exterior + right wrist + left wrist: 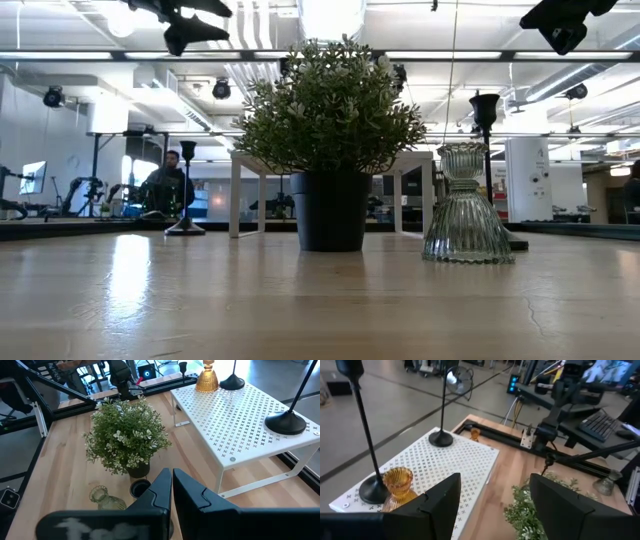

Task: Pick & Place candle stick holders
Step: Put the bottom green glass candle holder on the shelf

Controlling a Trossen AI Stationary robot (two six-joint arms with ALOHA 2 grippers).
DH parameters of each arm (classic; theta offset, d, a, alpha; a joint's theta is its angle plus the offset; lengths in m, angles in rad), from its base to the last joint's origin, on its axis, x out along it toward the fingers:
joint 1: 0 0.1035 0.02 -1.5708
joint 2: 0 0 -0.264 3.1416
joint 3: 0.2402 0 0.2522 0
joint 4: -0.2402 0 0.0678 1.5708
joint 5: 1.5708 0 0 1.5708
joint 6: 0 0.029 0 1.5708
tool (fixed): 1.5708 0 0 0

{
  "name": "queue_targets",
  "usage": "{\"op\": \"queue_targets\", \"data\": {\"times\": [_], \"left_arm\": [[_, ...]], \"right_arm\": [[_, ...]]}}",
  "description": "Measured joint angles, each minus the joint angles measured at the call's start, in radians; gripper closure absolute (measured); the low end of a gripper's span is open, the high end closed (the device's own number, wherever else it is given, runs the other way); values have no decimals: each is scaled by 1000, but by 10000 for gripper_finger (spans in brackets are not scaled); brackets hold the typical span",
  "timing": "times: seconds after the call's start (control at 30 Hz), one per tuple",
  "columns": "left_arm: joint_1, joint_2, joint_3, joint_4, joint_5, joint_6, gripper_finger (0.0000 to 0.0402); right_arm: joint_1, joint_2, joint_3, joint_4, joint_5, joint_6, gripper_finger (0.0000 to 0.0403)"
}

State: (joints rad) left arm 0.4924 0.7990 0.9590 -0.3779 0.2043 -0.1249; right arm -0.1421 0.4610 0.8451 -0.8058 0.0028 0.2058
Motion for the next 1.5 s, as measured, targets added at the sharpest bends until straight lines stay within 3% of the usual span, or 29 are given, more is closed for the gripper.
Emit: {"op": "queue_targets", "data": {"times": [0.27,0.53,0.67,0.83,1.1,1.27,1.5], "left_arm": [[-37,-94,-71,12,0,46,161],[-68,-235,-253,174,2,37,161],[-76,-324,-344,255,13,32,161],[-78,-432,-458,332,21,-3,161],[-77,-568,-594,412,20,-36,161],[-78,-611,-647,434,18,-72,161],[-77,-613,-679,433,15,-156,161]], "right_arm": [[0,0,0,3,0,0,390],[0,1,-1,84,0,-130,390],[0,31,-4,233,-29,-132,390],[0,105,-5,449,-111,-246,390],[-1,284,-5,643,-108,-336,390],[0,400,75,463,-109,-252,390],[51,553,249,-67,-166,-32,390]]}}
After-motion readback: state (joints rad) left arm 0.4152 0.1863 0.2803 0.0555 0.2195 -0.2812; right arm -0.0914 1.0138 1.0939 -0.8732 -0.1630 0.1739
